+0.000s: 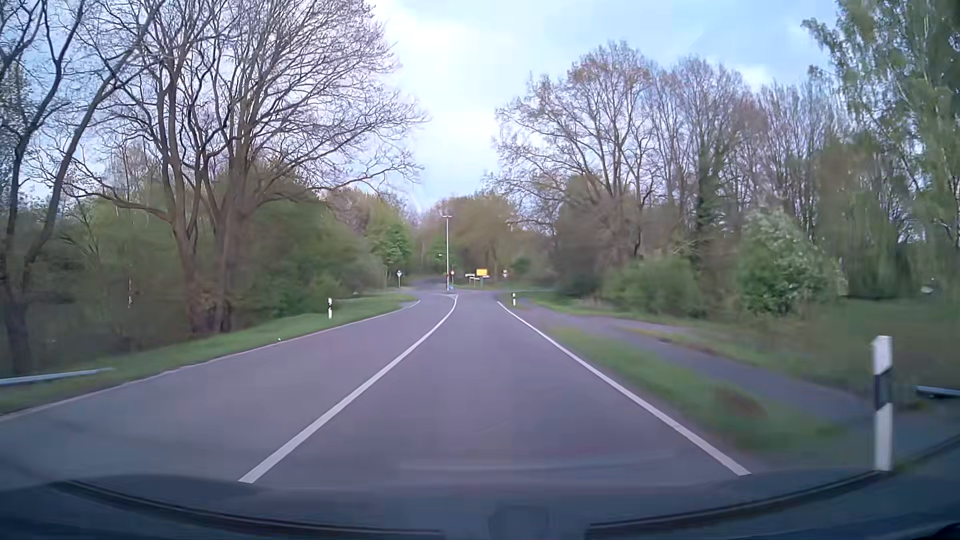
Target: Follow the waypoints while adhering to traffic rules and regulations
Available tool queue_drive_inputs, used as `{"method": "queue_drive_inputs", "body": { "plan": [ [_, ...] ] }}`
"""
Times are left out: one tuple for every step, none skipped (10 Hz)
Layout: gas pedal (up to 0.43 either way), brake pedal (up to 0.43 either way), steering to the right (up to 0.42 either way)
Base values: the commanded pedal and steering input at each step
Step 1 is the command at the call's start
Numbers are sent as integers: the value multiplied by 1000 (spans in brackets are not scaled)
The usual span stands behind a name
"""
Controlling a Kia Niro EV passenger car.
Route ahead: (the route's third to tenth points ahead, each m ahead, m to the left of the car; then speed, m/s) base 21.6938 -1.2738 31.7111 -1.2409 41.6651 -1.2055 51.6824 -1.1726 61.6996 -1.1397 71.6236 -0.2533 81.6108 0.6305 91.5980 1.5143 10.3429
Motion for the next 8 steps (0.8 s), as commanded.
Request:
{"method": "queue_drive_inputs", "body": {
  "plan": [
    [79, 0, -11],
    [79, 0, -11],
    [79, 0, -11],
    [79, 0, -10],
    [79, 0, -11],
    [79, 0, -9],
    [79, 0, -7],
    [79, 0, -5]
  ]
}}
